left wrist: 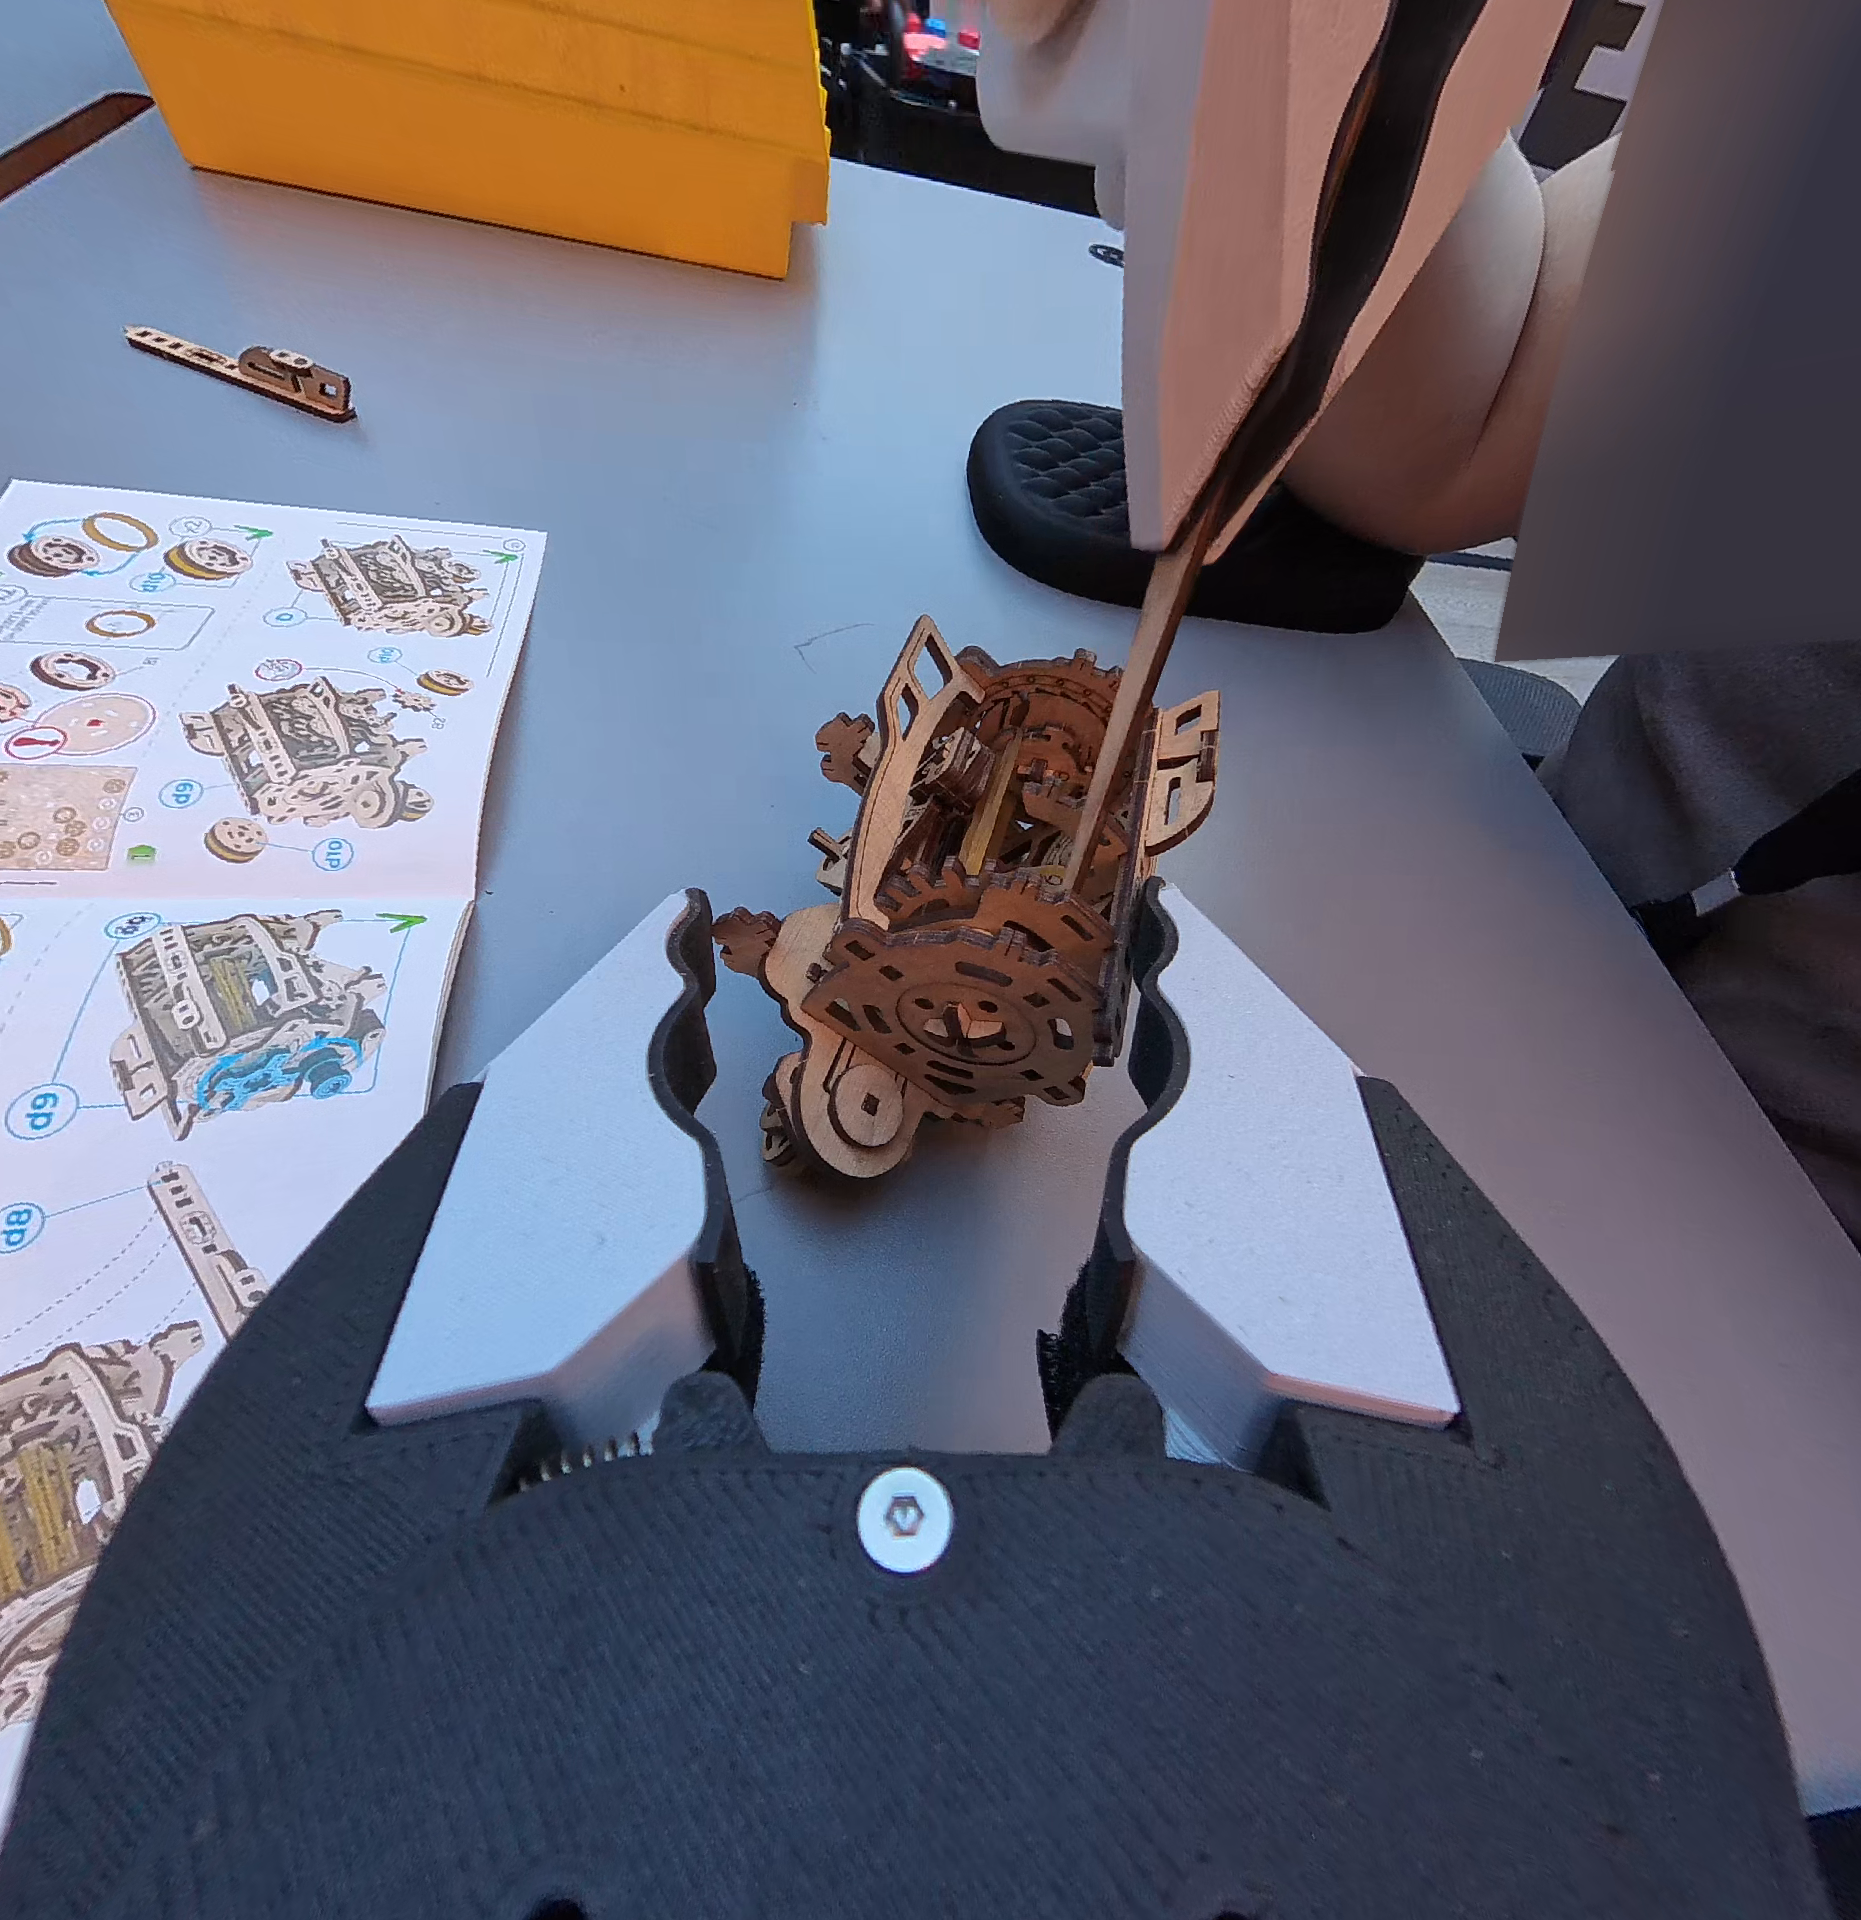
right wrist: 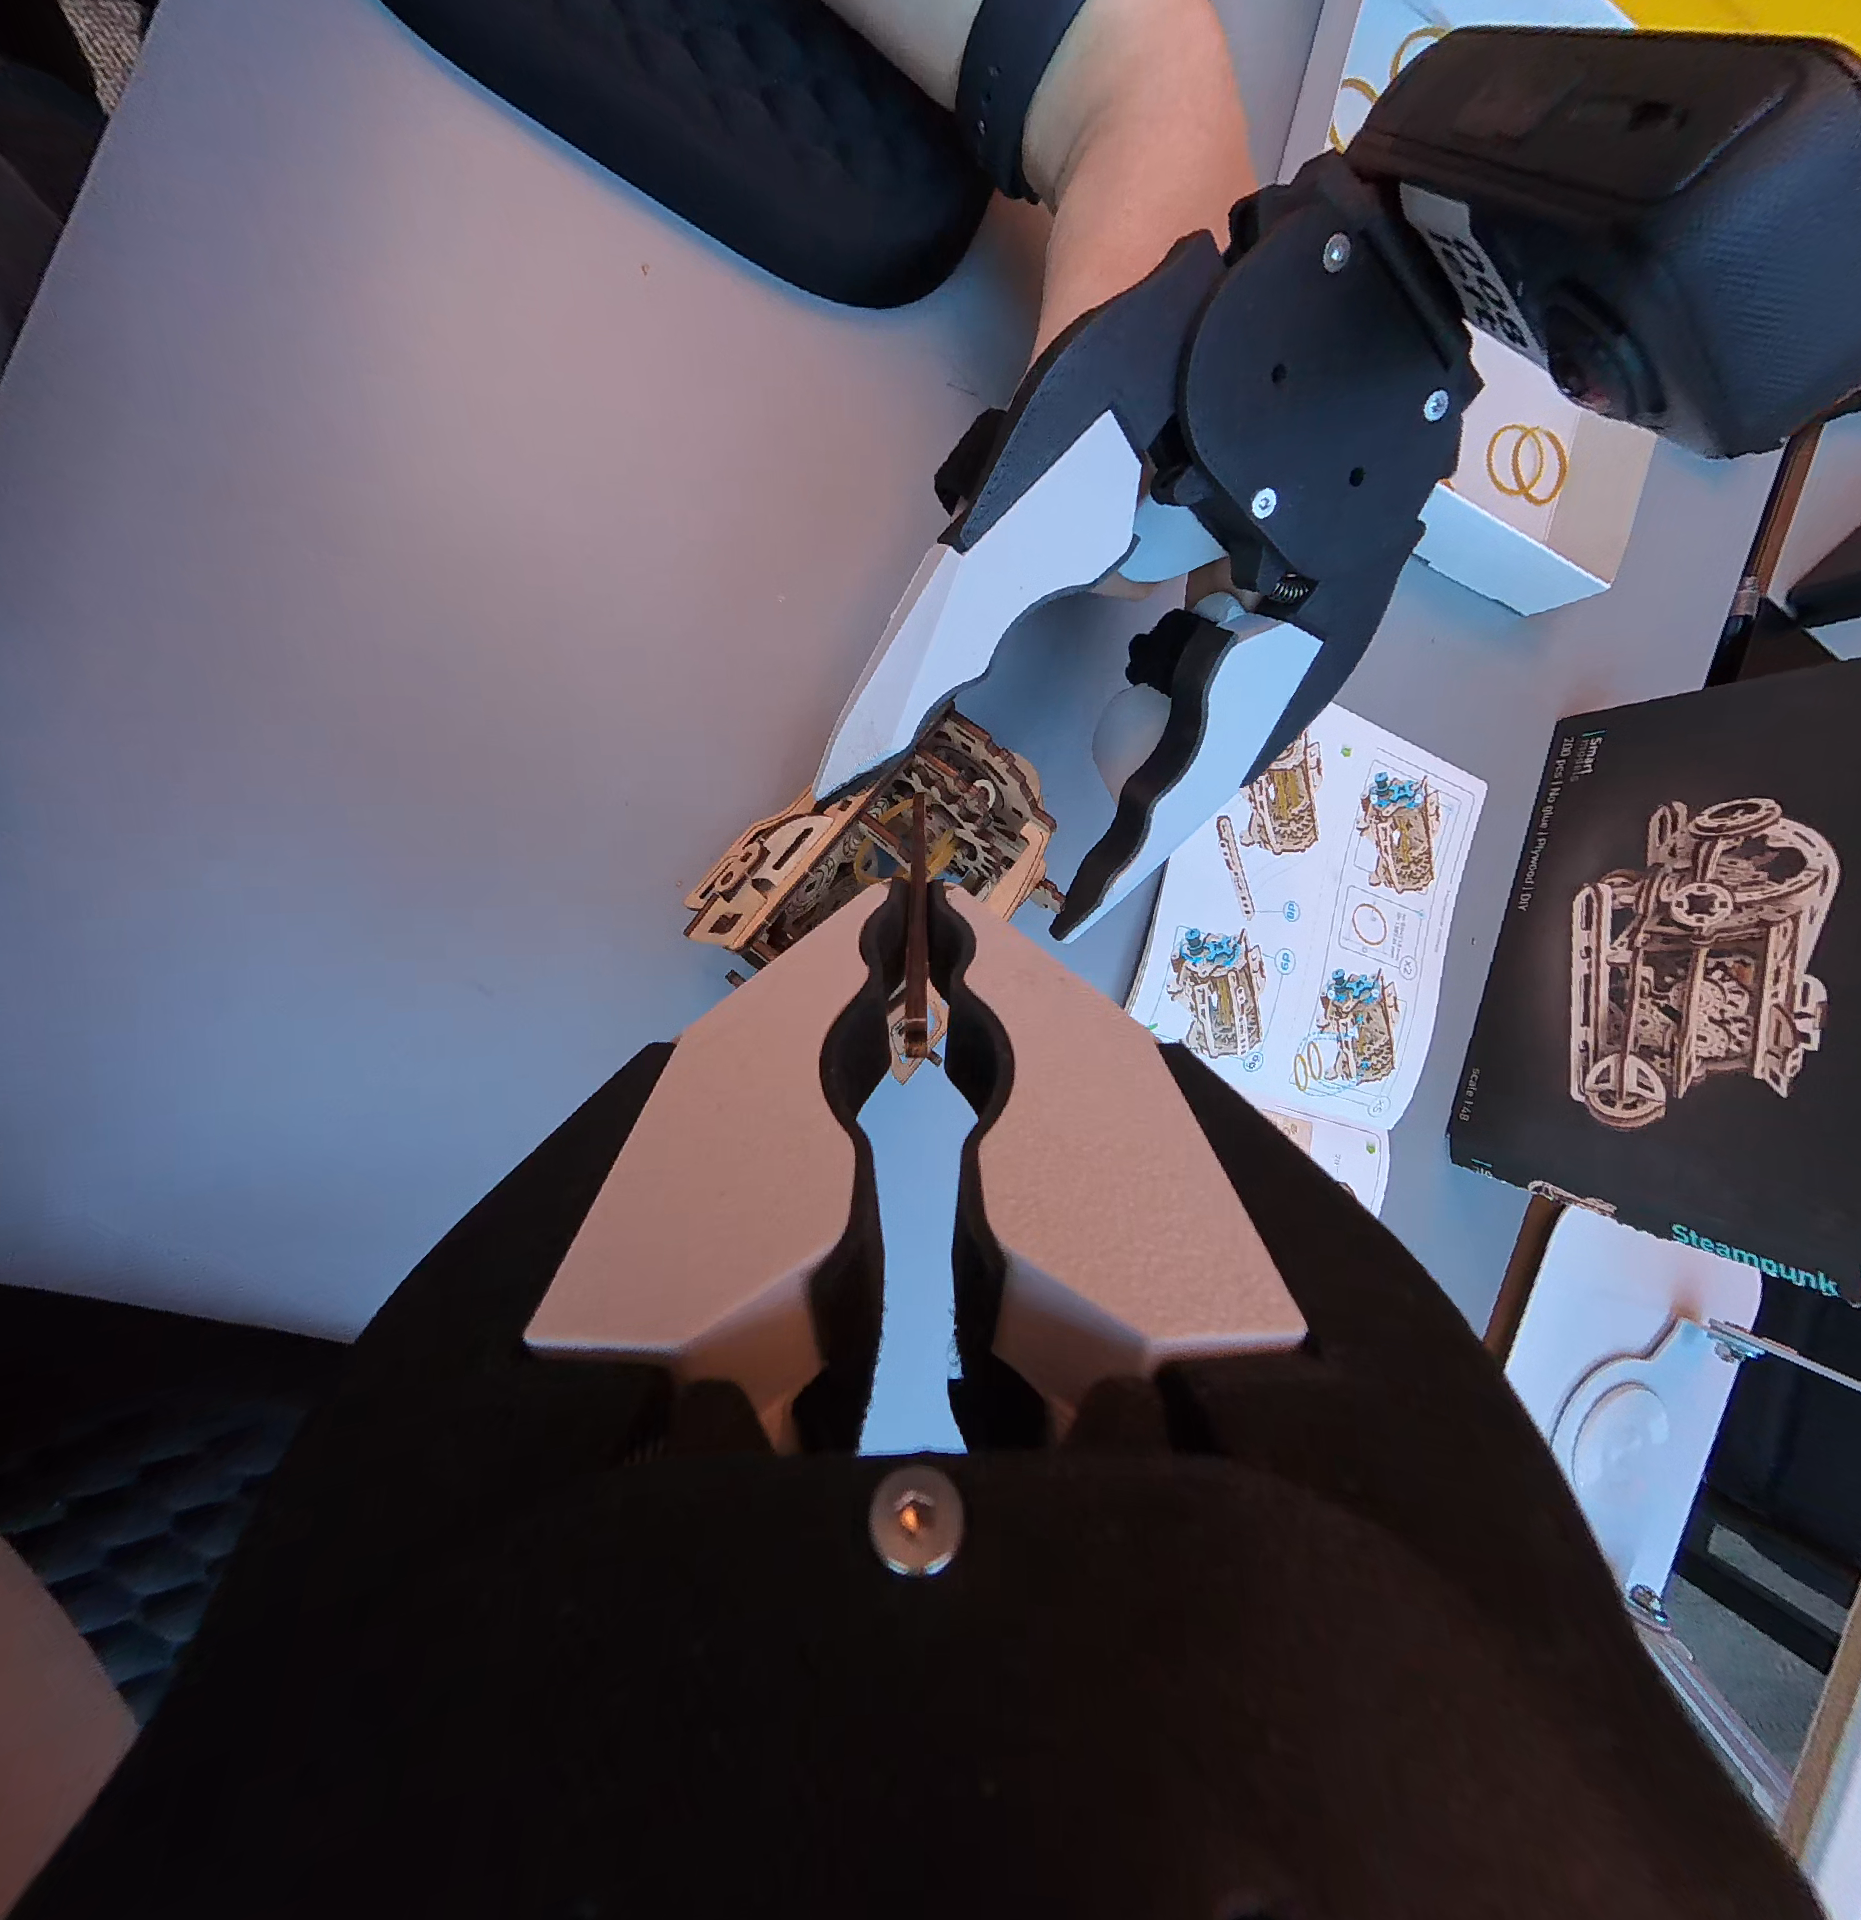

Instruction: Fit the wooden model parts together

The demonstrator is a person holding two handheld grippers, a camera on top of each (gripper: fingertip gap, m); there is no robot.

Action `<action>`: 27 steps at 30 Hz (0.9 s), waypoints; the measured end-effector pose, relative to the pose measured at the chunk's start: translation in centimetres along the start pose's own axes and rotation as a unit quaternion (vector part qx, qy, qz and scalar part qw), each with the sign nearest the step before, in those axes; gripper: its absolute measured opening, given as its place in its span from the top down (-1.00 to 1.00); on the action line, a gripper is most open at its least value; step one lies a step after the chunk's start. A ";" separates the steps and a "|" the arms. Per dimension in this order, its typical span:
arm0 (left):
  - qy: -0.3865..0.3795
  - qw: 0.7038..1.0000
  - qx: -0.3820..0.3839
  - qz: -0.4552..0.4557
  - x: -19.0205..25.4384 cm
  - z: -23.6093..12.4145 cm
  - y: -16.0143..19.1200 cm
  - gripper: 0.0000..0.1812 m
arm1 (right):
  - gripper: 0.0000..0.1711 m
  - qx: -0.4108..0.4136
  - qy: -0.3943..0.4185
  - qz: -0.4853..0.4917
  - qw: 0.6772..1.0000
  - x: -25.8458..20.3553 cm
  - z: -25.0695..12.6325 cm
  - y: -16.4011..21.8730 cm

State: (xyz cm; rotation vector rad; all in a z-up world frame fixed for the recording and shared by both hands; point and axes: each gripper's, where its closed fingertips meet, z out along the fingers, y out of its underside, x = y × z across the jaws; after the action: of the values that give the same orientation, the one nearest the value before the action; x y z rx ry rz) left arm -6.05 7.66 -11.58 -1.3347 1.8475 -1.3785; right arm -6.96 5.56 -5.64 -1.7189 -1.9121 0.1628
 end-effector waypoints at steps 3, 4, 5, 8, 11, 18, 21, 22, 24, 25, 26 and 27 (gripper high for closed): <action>0.000 1.000 0.000 0.000 0.0 0.0 0.0 0.11 | 0.98 -0.006 -0.001 0.003 1.000 0.1 0.2 0.2; 0.000 1.000 0.000 0.000 0.0 0.0 0.0 0.11 | 0.98 -0.006 -0.003 0.002 1.000 0.0 0.3 0.2; 0.000 1.000 0.000 0.000 0.0 0.0 0.0 0.11 | 0.98 -0.006 -0.002 0.001 1.000 0.0 0.3 0.2; 0.000 1.000 0.000 0.000 0.0 0.0 0.0 0.11 | 0.99 -0.006 -0.003 0.001 1.000 0.0 0.3 0.2; 0.000 1.000 0.000 0.000 0.0 0.0 0.0 0.11 | 0.99 -0.010 -0.003 0.002 1.000 0.0 0.4 0.3; -0.001 1.000 0.000 0.001 0.0 0.0 0.0 0.11 | 0.98 -0.016 -0.003 0.001 1.000 0.0 0.5 0.4; 0.000 1.000 0.000 0.000 0.0 0.0 0.0 0.11 | 0.98 -0.019 -0.002 0.000 1.000 0.0 0.6 0.4; 0.000 1.000 0.000 0.000 0.0 0.0 0.0 0.11 | 0.99 -0.020 -0.002 0.001 1.000 0.0 0.6 0.4; 0.000 1.000 0.000 0.000 0.0 0.0 0.0 0.11 | 0.99 -0.021 -0.003 0.000 1.000 -0.1 0.6 0.4; 0.000 1.000 0.000 0.000 0.0 0.0 0.0 0.11 | 0.99 -0.023 -0.003 0.002 1.000 -0.1 0.6 0.5; 0.000 1.000 0.000 -0.001 0.0 0.0 0.0 0.11 | 0.99 -0.025 -0.003 0.003 1.000 -0.1 0.6 0.5; 0.000 1.000 0.000 -0.001 0.0 0.0 0.0 0.11 | 0.99 -0.028 -0.002 0.003 1.000 -0.1 0.6 0.6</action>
State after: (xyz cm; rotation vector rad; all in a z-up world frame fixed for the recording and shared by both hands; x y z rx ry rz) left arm -6.09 7.63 -11.57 -1.3361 1.8469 -1.3797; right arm -6.73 5.71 -6.43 -1.7614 -1.9323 0.1171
